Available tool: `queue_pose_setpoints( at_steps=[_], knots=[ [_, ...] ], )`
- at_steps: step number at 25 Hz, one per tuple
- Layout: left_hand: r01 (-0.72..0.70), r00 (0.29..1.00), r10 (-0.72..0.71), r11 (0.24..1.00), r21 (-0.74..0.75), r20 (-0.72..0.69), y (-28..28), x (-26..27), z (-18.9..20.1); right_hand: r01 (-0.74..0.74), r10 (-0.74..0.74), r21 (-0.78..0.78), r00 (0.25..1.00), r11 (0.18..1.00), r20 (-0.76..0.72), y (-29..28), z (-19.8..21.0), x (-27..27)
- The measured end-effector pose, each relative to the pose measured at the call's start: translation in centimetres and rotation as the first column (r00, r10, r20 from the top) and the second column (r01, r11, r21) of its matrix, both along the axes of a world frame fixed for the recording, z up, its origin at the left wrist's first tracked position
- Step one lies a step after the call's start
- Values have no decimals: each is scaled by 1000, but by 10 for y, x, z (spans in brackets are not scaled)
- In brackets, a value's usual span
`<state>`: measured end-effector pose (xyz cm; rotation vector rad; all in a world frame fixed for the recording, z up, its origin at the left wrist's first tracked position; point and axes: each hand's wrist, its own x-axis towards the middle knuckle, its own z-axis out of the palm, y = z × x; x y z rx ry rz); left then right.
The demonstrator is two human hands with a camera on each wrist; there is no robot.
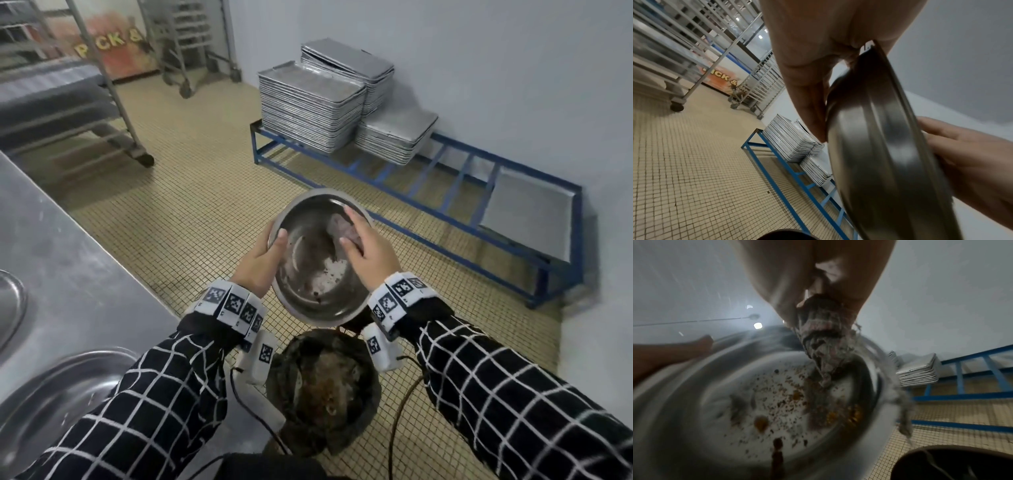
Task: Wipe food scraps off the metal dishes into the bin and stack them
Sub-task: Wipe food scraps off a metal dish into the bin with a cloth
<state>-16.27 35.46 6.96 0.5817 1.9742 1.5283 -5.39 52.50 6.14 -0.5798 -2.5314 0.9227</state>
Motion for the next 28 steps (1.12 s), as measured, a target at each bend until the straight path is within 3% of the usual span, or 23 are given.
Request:
queue_pose_setpoints(
  at_steps=[4,6,9,12,14,17,19,21,22,24,25,28],
  knots=[
    [71,996,-73,996,61,46,-1,-8,-1,-58,59,22,997,998,-43,-14,-9,-35],
    [97,994,-100,993,65,34,0,-11,0,-161,164,56,985,985,-45,-24,-14,-38],
    [80,996,-82,995,61,41,1,-12,3,-399,399,104,917,911,22,-35,-24,-25],
    [10,1000,-11,1000,18,29,10,-11,6,-531,523,58,844,845,118,-23,-32,-10],
    [-13,1000,13,1000,3,20,18,-12,7,-480,479,-4,873,877,90,-8,-26,-6],
    [0,1000,0,1000,6,4,32,-13,9,-207,197,-91,974,974,-111,29,0,-10],
    [6,1000,-6,1000,-3,-8,39,-11,14,-129,131,25,976,991,-176,53,18,-15],
    [-1,998,-1,1000,-31,-56,45,-7,24,-146,178,197,972,970,-155,69,25,-21],
    [7,997,-11,999,-52,-77,47,-6,30,-174,200,172,969,970,-147,76,22,-24],
    [23,994,-26,999,-24,-106,51,-5,39,-177,168,-67,979,982,-117,81,16,-27],
    [28,994,-26,999,15,-107,52,-5,41,-142,138,-111,989,984,-43,80,9,-26],
    [66,987,-50,993,98,-156,51,-12,44,-193,176,189,979,963,102,79,-16,-22]
  ],
)
